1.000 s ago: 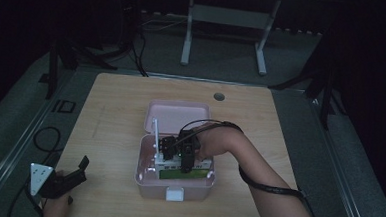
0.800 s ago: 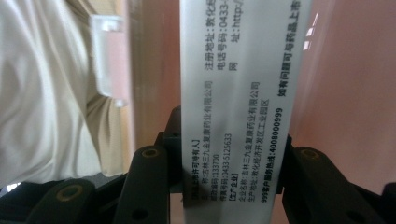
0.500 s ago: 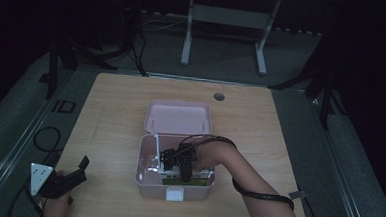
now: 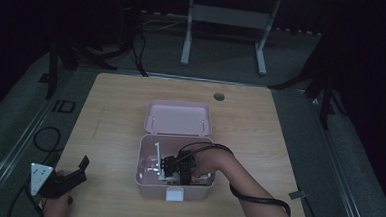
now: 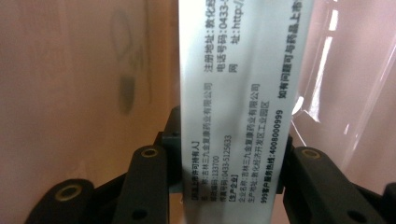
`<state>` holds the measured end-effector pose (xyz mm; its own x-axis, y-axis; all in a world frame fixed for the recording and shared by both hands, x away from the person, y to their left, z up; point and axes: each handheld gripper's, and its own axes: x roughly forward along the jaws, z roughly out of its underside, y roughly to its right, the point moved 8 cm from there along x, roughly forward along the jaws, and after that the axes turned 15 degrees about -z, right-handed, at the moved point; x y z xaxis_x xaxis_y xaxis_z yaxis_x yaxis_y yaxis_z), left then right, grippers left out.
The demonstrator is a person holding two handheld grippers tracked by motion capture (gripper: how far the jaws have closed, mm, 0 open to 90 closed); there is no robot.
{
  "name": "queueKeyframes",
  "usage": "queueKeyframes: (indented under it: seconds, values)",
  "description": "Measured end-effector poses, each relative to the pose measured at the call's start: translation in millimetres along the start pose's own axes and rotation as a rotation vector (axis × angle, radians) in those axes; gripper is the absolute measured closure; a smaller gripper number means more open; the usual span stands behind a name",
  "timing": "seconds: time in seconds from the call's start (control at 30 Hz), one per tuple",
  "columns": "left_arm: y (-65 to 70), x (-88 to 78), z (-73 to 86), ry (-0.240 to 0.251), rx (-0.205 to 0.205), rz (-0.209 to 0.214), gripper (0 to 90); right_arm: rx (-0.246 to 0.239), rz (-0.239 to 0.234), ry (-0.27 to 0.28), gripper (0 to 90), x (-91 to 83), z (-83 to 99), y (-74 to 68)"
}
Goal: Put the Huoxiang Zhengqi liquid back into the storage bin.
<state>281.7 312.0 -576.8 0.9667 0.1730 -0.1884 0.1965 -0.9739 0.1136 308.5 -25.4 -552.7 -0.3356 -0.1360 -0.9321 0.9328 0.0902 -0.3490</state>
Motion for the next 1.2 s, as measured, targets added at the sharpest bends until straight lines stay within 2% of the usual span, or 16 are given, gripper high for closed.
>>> queueKeyframes:
  seconds: [0.17,0.23,0.53,0.57,0.73,0.93,1.03,1.13,1.2]
  values:
    - [0.2,0.1,0.0,-0.001,0.001,0.000,0.3,0.004,-0.008,0.028,60.2,-0.2,1.3,0.5]
    - [0.0,0.0,0.0,0.000,0.000,0.000,0.3,0.012,-0.014,0.038,55.1,-2.7,2.2,-0.1]
    - [0.2,0.0,0.1,0.000,0.002,0.000,0.3,0.005,-0.002,0.044,48.1,-28.4,11.2,-8.0]
    - [0.2,0.1,0.1,-0.001,0.003,0.000,0.3,0.006,0.013,0.061,46.1,-37.6,13.5,-9.6]
    - [0.2,0.2,0.0,0.000,0.001,0.000,0.3,0.005,0.034,0.113,41.2,-56.0,20.2,-12.9]
    - [0.3,0.0,0.0,0.000,0.000,0.002,0.3,-0.002,0.068,0.199,28.1,-79.5,34.8,-16.5]
    - [0.4,-0.1,0.0,0.001,0.002,0.002,0.3,0.015,0.104,0.263,18.4,-91.2,44.8,-15.4]
    - [0.3,-0.1,-0.1,0.001,0.001,0.002,0.3,0.024,0.133,0.309,15.3,-97.8,59.0,-13.4]
    - [0.3,-0.2,-0.1,0.003,0.001,0.002,0.3,0.039,0.124,0.327,14.1,-98.4,71.3,-13.2]
